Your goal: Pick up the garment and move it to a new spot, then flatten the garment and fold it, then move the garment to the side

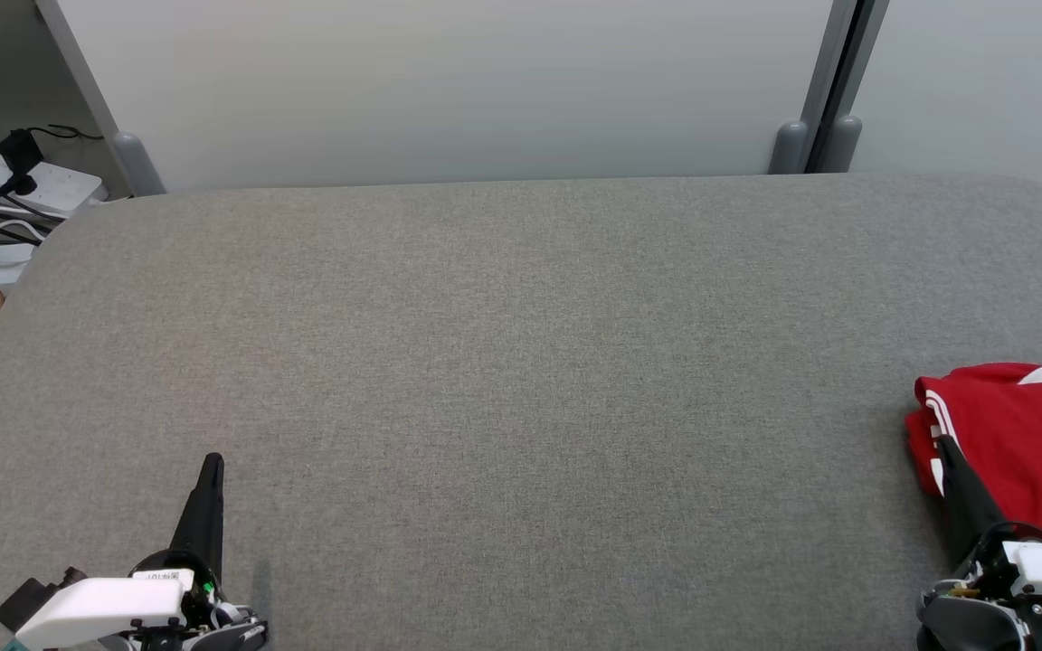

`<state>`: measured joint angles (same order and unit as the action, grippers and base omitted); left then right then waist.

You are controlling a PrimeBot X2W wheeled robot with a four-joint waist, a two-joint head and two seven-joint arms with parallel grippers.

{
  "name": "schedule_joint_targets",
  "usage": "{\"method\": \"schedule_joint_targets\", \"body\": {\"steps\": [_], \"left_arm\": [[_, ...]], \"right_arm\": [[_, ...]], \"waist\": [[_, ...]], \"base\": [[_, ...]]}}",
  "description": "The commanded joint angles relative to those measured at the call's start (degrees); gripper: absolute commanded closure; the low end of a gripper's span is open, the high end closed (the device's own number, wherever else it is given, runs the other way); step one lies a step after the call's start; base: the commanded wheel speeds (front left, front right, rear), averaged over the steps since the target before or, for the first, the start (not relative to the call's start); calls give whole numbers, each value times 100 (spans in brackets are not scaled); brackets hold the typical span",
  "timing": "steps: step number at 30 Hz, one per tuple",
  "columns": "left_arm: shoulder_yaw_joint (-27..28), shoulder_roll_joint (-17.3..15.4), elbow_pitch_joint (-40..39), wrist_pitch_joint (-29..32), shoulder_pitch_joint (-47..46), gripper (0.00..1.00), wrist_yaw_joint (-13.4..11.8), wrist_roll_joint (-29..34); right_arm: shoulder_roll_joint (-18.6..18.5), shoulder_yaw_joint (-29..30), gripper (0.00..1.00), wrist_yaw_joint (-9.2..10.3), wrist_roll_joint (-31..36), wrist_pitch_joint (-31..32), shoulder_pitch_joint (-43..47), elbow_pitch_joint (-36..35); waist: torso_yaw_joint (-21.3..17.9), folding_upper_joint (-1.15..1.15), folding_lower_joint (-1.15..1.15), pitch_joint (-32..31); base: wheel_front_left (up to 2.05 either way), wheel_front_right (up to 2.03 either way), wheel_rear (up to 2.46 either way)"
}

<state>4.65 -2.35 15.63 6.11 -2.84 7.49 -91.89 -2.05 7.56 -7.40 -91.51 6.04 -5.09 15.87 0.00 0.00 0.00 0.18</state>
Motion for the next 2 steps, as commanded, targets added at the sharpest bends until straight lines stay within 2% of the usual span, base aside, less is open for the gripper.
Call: {"method": "schedule_joint_targets", "body": {"steps": [1, 2], "left_arm": [[186, -53, -160, 36, -334, 100, 0, -29], [186, -53, -160, 36, -334, 100, 0, -29]], "right_arm": [[-83, -106, 100, -9, -67, 44, -109, -185], [-83, -106, 100, -9, -67, 44, -109, -185]], "waist": [[0, 0, 0, 0], [0, 0, 0, 0]], "base": [[0, 0, 0], [0, 0, 0]]}}
